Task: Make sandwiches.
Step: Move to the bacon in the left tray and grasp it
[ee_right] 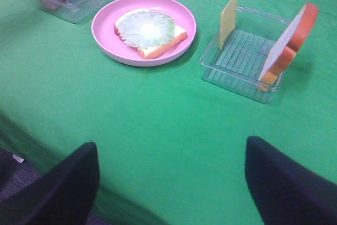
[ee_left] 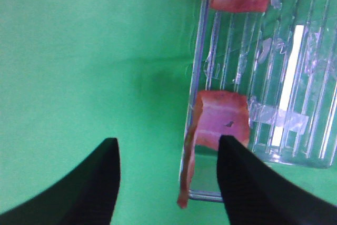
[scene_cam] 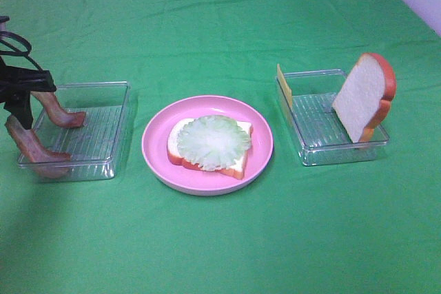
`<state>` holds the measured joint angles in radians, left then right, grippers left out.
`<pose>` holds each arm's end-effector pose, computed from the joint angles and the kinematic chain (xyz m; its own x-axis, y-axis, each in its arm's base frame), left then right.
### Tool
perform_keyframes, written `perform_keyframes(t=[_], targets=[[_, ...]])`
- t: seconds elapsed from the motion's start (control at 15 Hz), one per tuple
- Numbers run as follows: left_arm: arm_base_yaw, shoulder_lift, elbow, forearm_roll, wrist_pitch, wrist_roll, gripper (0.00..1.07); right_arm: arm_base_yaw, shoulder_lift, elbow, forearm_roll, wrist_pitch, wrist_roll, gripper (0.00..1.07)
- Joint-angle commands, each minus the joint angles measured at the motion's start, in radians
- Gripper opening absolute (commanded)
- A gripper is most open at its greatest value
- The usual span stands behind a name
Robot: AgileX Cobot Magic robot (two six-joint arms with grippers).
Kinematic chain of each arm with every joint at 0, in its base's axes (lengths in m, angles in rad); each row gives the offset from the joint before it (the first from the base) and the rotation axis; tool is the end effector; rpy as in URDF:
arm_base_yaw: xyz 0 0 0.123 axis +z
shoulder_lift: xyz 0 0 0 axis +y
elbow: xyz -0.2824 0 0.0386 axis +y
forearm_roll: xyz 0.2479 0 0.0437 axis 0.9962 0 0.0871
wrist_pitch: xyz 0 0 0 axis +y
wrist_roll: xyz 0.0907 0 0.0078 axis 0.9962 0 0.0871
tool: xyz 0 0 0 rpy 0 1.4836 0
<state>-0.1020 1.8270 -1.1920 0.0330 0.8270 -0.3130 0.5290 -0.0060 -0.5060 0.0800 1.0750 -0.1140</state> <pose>0.3504 -0.0336 0.1852 -0.9626 -0.1895 -0.1937 -0.1866 0.9819 -0.0331 -0.0095 0.0019 0.2779 -0.3510 -0.2928 -0.8894 -0.5857 0.8098 -0.0354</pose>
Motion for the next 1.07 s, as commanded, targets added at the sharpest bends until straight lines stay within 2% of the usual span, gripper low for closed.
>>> perform_keyframes(t=[0.07, 0.13, 0.33, 0.4, 0.53, 1.07], targets=[[0.004, 0.003, -0.004, -0.007, -0.020, 0.000, 0.35, 0.000, -0.015, 0.001, -0.004, -0.014, -0.006, 0.72], [0.004, 0.003, -0.004, -0.008, -0.025, 0.000, 0.28, 0.000, -0.015, 0.001, -0.004, -0.014, -0.006, 0.72], [0.004, 0.019, -0.004, -0.026, -0.028, 0.000, 0.27, 0.000, -0.015, 0.001, -0.004, -0.014, -0.006, 0.72], [0.004, 0.029, -0.004, -0.033, -0.026, 0.000, 0.22, 0.000, -0.015, 0.001, -0.004, -0.014, -0.006, 0.72], [0.004, 0.039, -0.004, -0.033, -0.026, 0.003, 0.00, 0.000, -0.015, 0.001, -0.004, -0.014, -0.005, 0.72], [0.004, -0.030, -0.018, -0.046, -0.012, 0.063, 0.00, 0.000, -0.015, 0.001, -0.004, -0.014, -0.001, 0.72]])
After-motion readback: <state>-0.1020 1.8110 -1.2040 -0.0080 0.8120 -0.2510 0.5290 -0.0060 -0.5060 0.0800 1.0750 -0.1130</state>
